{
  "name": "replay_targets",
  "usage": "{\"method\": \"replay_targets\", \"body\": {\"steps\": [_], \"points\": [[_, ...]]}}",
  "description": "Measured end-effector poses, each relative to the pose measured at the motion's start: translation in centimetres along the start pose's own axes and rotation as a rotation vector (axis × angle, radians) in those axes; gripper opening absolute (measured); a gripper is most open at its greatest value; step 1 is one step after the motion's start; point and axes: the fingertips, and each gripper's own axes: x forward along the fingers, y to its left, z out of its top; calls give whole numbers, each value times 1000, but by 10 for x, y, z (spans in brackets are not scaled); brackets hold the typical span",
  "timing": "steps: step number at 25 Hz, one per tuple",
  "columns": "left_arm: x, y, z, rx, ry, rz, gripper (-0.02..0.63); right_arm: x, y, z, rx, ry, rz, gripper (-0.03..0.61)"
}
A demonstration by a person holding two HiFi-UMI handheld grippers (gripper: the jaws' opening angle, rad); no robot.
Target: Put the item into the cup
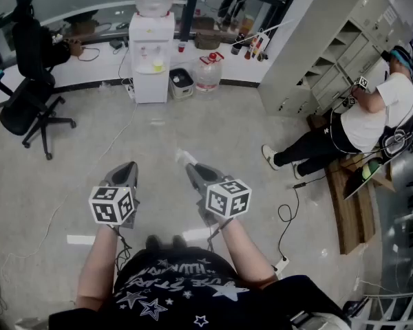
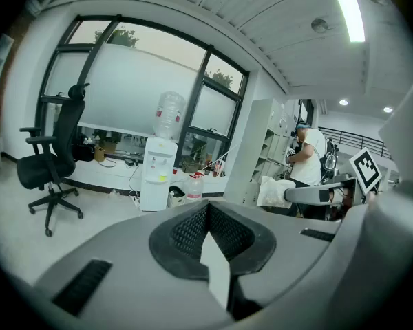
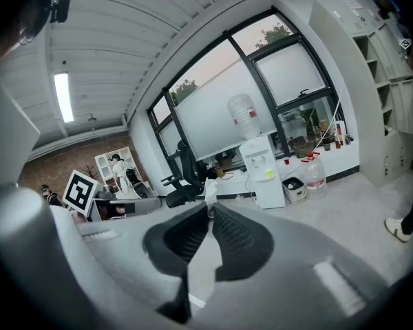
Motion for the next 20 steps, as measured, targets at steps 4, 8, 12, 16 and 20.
{"method": "replay_targets", "body": {"steps": [4, 8, 12, 16, 20], "points": [[-5, 4, 2, 13, -3, -5, 4, 2, 1, -3, 8, -2, -14, 20], [-8, 10, -4, 15, -4, -17, 5, 4, 6, -6, -6, -3, -19, 20], [-11, 12, -5, 4, -11, -40, 3, 11, 10, -8, -18, 10, -25, 20], [-14, 20, -12, 19, 11, -50, 5, 20, 15, -14, -46, 35, -35, 20], [-21, 42, -12, 9, 18, -54, 3, 34, 22, -23, -75, 65, -51, 20]]}}
